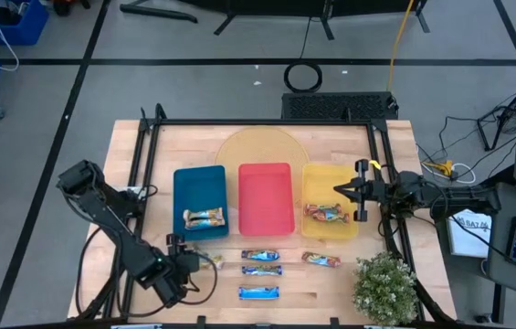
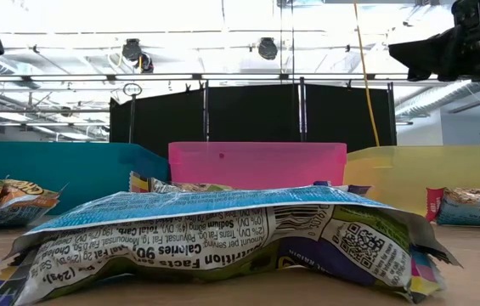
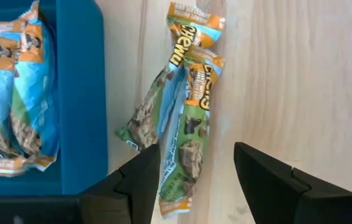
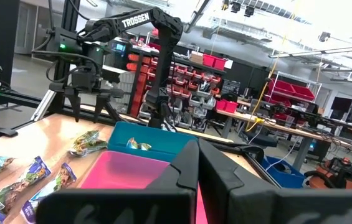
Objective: Pick and place Granola Bars by type
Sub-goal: Put the bottom green granola bar into the blue bin
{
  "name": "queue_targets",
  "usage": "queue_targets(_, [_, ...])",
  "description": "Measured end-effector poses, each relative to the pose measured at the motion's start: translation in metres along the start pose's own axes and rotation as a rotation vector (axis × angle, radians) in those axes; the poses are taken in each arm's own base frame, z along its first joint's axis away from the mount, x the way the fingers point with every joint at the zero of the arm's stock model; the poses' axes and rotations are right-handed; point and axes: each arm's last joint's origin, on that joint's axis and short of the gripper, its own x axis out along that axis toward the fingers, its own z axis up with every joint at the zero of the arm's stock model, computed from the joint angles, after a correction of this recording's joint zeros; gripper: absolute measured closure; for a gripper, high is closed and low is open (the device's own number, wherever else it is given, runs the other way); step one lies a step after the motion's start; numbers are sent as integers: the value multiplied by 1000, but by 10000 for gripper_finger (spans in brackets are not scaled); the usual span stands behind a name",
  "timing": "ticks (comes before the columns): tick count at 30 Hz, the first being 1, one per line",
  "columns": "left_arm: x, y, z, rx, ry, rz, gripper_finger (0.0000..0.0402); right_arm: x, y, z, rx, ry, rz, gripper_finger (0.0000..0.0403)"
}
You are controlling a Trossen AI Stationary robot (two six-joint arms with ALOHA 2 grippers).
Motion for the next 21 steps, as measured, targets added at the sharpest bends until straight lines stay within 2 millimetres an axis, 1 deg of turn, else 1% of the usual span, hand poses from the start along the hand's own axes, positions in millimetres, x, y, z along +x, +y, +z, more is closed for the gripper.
queue_targets(6, [0, -4, 4, 22, -39, -42, 190, 0, 0, -1, -2, 7, 2, 403])
queue_targets(12, [3, -2, 1, 35, -33, -24, 190, 0, 0, -1, 0, 14, 4, 403])
queue_targets(16, [18, 2, -9, 11, 17, -40, 190, 0, 0, -1, 0, 15, 4, 403])
queue_targets(21, [37, 5, -21, -11, 28, -89, 190, 0, 0, -2, 10, 17, 5, 403])
